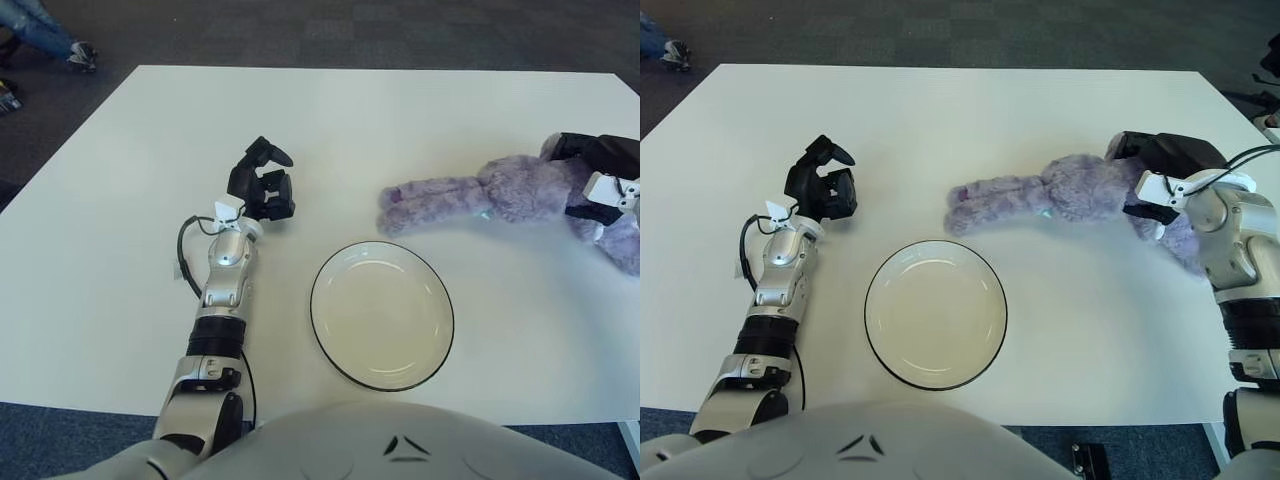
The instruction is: Put the doll into the plate.
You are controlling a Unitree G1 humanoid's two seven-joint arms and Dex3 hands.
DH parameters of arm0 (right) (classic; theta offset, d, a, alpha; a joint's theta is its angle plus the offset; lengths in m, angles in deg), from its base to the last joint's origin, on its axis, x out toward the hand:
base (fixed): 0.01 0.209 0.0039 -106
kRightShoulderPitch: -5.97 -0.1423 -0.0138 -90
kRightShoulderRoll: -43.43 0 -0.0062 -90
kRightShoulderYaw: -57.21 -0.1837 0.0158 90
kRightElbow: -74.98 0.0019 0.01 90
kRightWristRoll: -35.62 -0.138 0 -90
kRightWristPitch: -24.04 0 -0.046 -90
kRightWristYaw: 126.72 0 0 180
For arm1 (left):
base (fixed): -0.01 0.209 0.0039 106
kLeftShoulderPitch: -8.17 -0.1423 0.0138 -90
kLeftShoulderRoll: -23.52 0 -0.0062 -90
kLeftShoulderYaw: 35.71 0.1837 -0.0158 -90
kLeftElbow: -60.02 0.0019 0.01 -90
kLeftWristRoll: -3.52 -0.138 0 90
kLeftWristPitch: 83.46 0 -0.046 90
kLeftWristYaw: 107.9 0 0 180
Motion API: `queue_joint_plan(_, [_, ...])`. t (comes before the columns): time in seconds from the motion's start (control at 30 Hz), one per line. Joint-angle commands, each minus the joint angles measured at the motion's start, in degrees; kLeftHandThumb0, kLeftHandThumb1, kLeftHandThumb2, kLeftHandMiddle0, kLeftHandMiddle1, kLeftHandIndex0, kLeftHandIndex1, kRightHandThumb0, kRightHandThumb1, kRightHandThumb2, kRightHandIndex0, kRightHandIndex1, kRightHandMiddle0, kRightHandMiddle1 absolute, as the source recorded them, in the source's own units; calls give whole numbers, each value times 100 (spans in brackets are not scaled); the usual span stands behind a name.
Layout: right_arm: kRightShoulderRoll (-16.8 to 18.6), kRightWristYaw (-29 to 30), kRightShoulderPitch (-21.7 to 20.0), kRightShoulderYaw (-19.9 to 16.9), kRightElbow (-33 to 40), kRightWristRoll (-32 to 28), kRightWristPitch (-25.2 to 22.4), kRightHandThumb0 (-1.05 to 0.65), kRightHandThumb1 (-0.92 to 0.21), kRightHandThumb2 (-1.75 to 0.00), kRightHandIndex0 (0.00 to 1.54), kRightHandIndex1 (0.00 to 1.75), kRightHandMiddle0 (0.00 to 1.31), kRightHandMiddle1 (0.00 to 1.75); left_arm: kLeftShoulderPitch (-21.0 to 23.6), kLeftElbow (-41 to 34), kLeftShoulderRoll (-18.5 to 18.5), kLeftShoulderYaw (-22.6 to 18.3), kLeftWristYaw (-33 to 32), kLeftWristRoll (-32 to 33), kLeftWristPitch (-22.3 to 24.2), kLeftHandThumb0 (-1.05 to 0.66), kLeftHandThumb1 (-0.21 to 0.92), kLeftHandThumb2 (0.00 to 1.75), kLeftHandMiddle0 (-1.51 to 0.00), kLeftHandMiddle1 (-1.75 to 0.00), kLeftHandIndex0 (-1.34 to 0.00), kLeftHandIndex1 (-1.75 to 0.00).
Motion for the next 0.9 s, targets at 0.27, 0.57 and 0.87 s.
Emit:
queue_joint_plan(0.27, [128, -132, 102, -377, 794, -152, -467, 56, -11, -157, 78, 175, 102, 175, 52, 90, 2, 32, 103, 73, 23, -46, 38, 124, -126, -175, -56, -175])
queue_joint_plan(0.57, [176, -155, -88, -458, 1096, -140, -571, 56, -10, -158, 79, 175, 105, 175, 126, 182, -2, 97, 122, 54, 38, -46, 38, 124, -125, -175, -56, -175])
queue_joint_plan(0.87, [268, -170, -342, -510, 1390, -130, -842, 56, -10, -158, 79, 175, 106, 175, 196, 287, -26, 120, 150, 83, 14, -46, 38, 125, -123, -175, -57, -175])
